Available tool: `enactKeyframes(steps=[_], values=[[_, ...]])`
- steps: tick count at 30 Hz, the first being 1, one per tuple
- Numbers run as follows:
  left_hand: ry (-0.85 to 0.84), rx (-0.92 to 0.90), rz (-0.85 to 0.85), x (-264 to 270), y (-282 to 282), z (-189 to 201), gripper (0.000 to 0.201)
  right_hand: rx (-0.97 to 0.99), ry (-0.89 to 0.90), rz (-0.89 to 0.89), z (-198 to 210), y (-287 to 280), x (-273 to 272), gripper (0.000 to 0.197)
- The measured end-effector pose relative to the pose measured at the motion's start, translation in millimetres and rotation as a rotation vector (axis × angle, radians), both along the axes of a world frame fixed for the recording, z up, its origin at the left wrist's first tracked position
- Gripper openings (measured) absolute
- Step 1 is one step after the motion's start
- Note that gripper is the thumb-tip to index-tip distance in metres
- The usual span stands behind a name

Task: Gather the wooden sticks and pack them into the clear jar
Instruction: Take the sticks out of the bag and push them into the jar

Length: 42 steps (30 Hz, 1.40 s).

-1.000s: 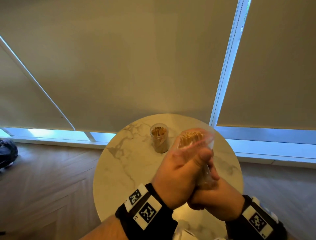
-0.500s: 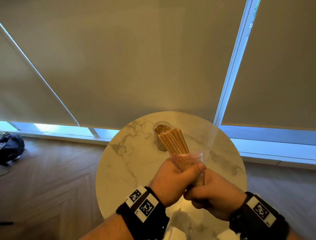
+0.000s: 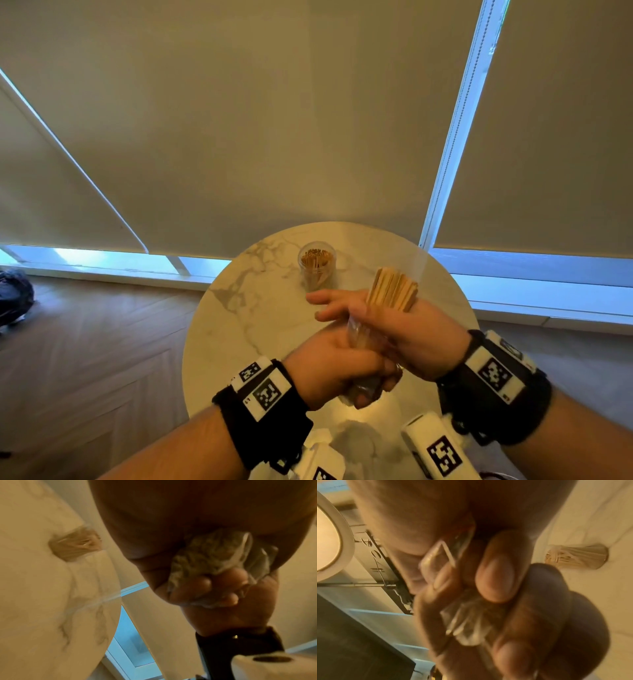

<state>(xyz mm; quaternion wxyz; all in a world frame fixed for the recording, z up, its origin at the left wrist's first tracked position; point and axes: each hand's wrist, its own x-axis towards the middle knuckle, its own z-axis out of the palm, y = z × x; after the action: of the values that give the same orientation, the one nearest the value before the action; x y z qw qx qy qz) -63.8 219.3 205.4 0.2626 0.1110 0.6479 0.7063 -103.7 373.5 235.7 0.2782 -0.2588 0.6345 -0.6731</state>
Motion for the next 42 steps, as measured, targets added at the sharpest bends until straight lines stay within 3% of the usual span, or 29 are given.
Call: enactKeyframes(steps=[4, 7, 10, 13, 16, 20, 22, 25, 27, 29, 31, 33, 34, 38, 42], values=[[-0.080, 0.220, 0.006, -3, -6, -2, 0.010, -0.294, -0.312, -0.204, -2, -8, -3, 0.033], [-0.154, 0.375, 0.080, -1, -11, -13, 0.034, -0.473, -0.535, -0.363, -10, -14, -10, 0.031], [-0.205, 0.420, 0.222, 0, -19, -23, 0.047, -0.593, -0.590, -0.476, -13, -18, -18, 0.028], [-0.153, 0.242, 0.361, -2, -32, -39, 0.043, -0.650, -0.566, -0.586, -20, -19, -33, 0.030], [-0.265, -0.015, 0.421, -10, -54, -76, 0.035, -0.651, -0.573, -0.667, -32, -20, -51, 0.031], [-0.155, -0.745, 0.240, -25, -90, -151, 0.029, -0.601, -0.557, -0.737, -54, -32, -65, 0.029], [-0.187, -0.882, 0.180, -31, -101, -177, 0.030, -0.560, -0.536, -0.758, -66, -43, -70, 0.029], [-0.236, -0.996, 0.035, -42, -114, -199, 0.067, -0.494, -0.483, -0.778, -77, -60, -77, 0.030], [-0.165, -1.025, 0.028, -54, -120, -195, 0.089, -0.447, -0.416, -0.772, -78, -69, -83, 0.031], [-0.134, -0.812, 0.208, -69, -122, -174, 0.084, -0.408, -0.348, -0.740, -74, -79, -90, 0.030], [-0.359, -0.196, 0.499, -91, -122, -139, 0.081, -0.386, -0.296, -0.685, -70, -93, -97, 0.023], [-0.655, 0.488, 0.548, -112, -119, -111, 0.084, -0.405, -0.249, -0.623, -70, -112, -104, 0.013], [-0.716, 0.647, 0.524, -122, -118, -99, 0.085, -0.402, -0.215, -0.596, -71, -121, -107, 0.014], [-0.743, 0.729, 0.507, -146, -115, -91, 0.070, -0.245, -0.036, -0.548, -78, -144, -121, 0.027], [-0.730, 0.748, 0.516, -156, -122, -102, 0.066, -0.228, -0.033, -0.575, -84, -154, -129, 0.034]])
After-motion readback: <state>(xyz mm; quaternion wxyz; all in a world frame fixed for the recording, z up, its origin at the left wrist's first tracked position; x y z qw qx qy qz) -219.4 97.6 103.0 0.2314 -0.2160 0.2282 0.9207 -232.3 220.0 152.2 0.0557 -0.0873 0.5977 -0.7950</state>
